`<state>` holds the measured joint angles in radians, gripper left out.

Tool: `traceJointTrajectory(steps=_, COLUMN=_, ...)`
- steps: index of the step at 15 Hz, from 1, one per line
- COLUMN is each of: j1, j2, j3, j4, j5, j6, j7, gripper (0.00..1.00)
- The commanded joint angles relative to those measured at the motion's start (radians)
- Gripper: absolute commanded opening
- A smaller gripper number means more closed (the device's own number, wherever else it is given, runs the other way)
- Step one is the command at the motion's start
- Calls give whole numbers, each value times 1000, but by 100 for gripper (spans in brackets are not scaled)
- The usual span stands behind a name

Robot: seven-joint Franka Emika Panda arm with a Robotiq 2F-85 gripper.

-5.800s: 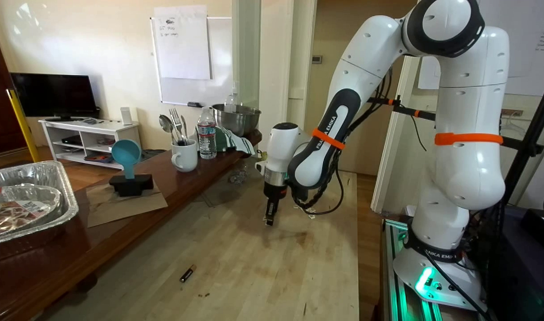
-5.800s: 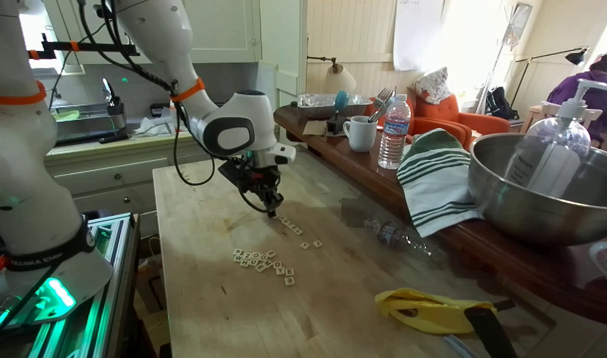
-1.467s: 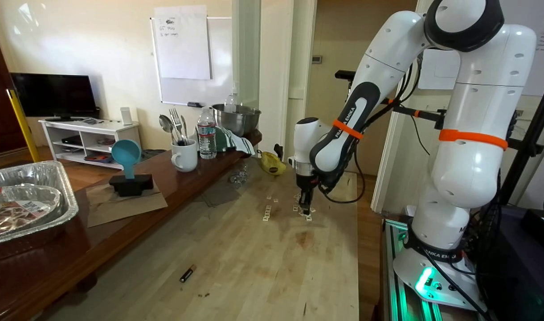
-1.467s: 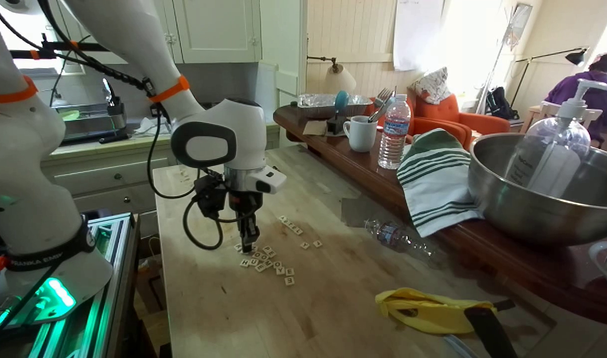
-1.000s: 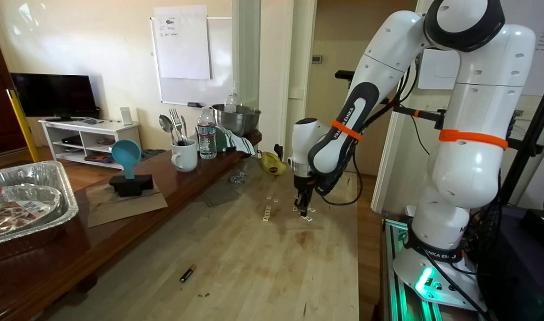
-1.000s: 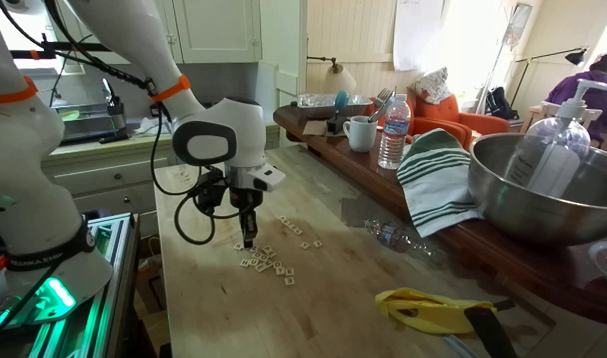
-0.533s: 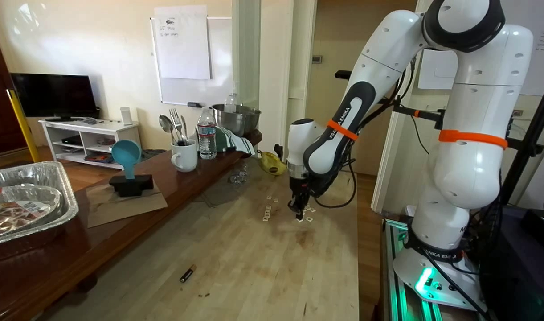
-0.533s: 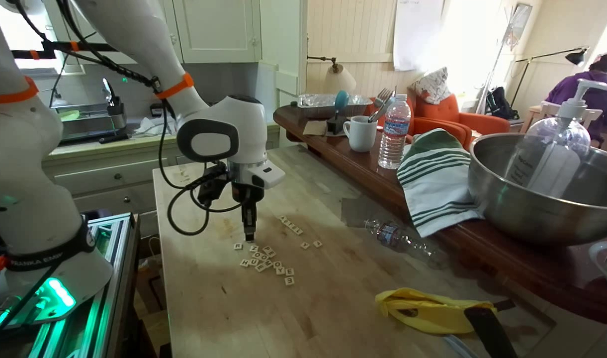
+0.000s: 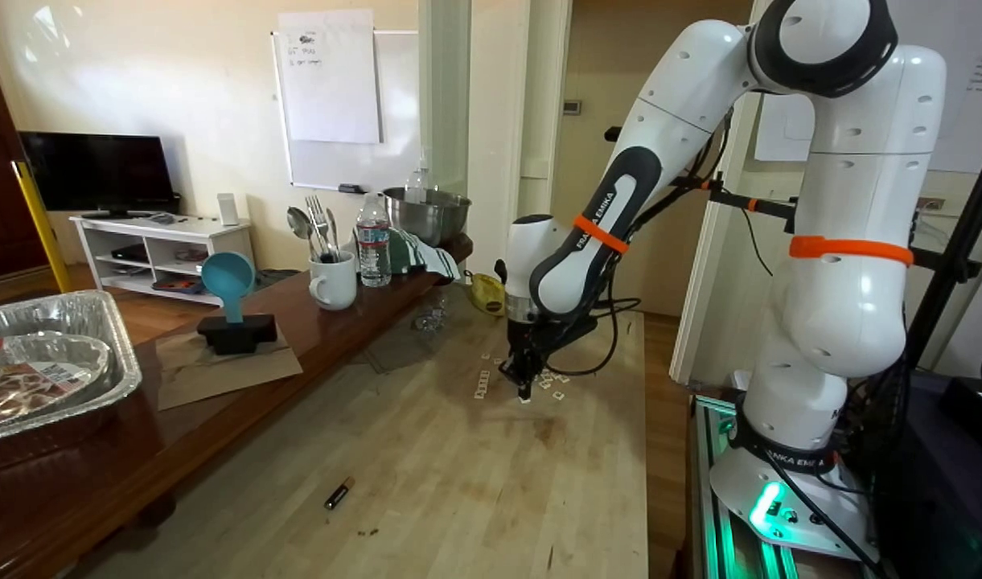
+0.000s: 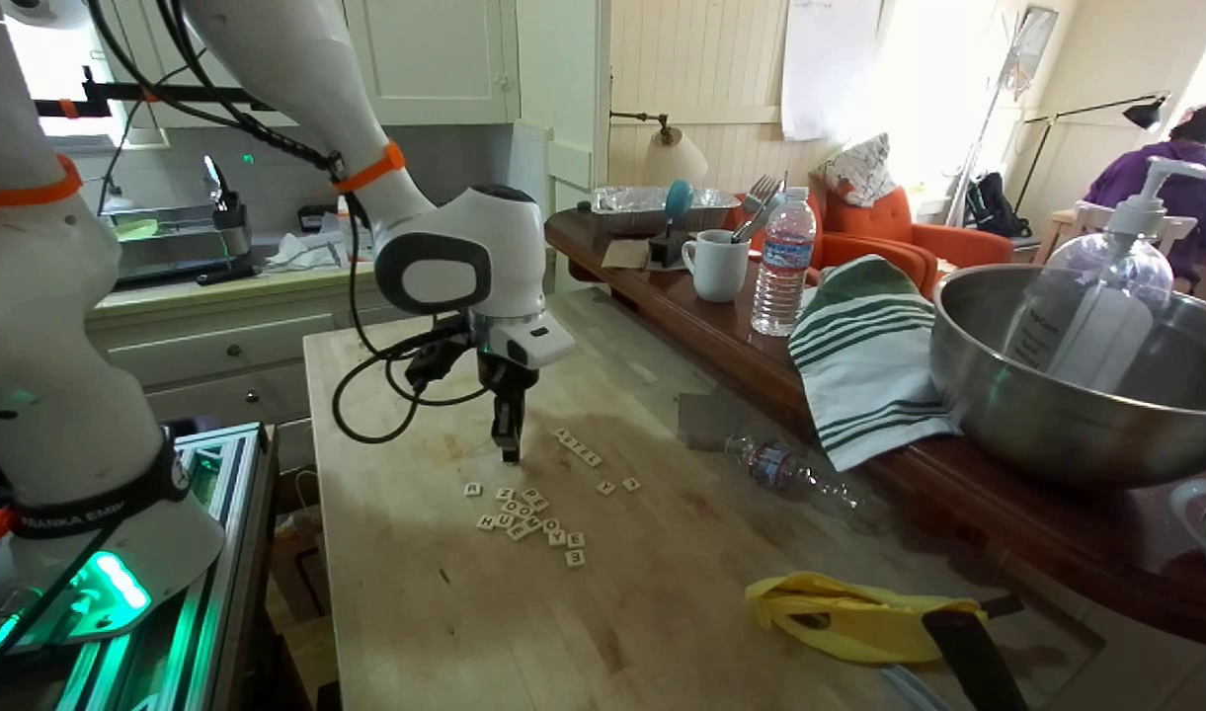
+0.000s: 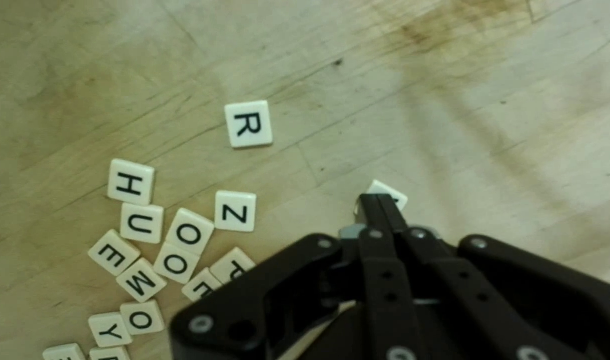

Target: Replace the letter P with W and remove the letter L from the pile of letters on the left to spell the word WASTE

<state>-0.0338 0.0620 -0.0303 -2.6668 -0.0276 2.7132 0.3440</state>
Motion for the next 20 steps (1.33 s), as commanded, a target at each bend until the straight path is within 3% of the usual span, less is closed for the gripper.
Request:
traceJointTrajectory(steps=1, j1=23, j2=49, j3=9, j4=35, j5=61, j6=-7, j7=56, gripper=0)
traceJointTrajectory(steps=20, j1=79, j2=122, j3=11, j4=138, j5=139, j6=13, j7=239, gripper=0)
